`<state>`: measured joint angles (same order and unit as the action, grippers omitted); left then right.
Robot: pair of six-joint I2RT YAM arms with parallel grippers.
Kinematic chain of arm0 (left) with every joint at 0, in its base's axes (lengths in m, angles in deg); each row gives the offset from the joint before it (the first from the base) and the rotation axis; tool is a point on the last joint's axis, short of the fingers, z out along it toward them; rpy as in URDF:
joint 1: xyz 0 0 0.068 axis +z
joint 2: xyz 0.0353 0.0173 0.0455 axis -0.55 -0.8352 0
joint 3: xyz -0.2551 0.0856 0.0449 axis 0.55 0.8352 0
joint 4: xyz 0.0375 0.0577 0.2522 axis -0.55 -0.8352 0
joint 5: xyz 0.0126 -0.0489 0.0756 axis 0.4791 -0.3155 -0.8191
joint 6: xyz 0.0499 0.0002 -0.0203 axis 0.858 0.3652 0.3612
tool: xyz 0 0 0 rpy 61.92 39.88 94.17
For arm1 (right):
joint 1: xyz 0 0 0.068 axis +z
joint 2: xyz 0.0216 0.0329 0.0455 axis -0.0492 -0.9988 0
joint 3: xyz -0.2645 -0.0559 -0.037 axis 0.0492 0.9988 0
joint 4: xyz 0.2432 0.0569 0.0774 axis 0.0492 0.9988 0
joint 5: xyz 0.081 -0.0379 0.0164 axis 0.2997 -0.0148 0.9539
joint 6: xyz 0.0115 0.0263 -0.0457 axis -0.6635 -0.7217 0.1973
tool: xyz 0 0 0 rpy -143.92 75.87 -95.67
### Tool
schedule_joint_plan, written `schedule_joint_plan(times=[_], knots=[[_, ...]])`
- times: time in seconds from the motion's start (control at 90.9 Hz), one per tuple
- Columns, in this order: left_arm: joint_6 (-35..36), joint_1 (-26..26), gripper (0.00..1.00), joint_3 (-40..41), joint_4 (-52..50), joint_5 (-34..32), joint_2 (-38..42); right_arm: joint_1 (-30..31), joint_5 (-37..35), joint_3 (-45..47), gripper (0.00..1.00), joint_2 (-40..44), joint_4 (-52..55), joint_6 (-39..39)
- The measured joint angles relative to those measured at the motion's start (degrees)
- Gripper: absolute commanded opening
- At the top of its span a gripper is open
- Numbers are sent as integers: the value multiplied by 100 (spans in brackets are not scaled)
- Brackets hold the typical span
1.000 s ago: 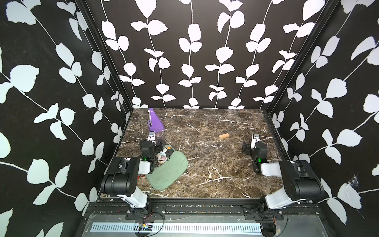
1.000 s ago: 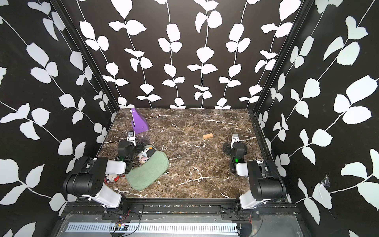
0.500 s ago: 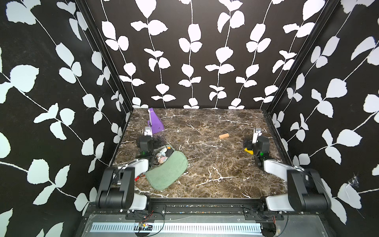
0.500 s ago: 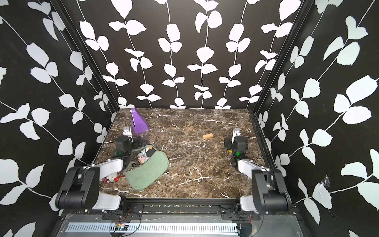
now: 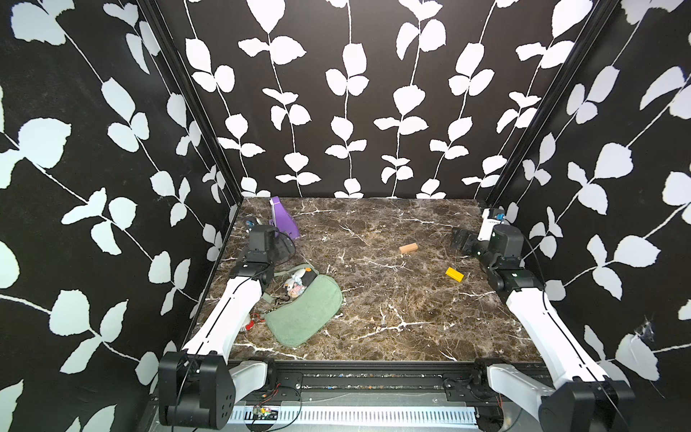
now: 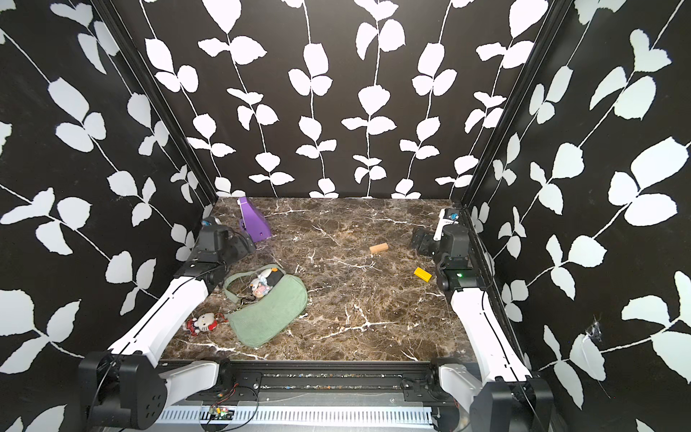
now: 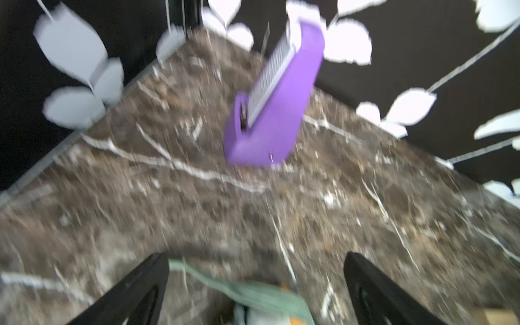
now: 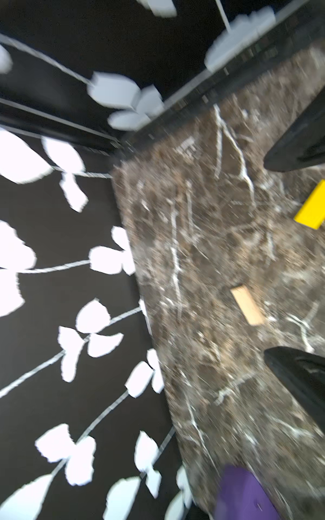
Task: Remove the decoration from the bag
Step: Pick up the bag from the center of the board.
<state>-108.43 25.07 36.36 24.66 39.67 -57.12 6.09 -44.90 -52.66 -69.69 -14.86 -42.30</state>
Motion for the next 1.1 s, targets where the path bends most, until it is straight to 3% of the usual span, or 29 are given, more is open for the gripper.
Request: schedule_joint_plan(times=[0.11,0.319,0.473,0.792,1.1], knots=[[-514,-201,99,66,-527,164,26,201,260,343,99,-63,66,-470],[-885,-238,98,466,-986,31,11,1132,879,1049,99,-584,-597,-1088],[-1172,-236,98,745,-807,90,-188,1622,1191,745,99,-1290,-723,-1117],[-1427,-170,96,885,-35,256,-754,2225,892,372,99,-1801,-1443,-844],[-1405,61,85,1029,787,273,-1281,2544,557,671,99,-1814,-2162,-645]])
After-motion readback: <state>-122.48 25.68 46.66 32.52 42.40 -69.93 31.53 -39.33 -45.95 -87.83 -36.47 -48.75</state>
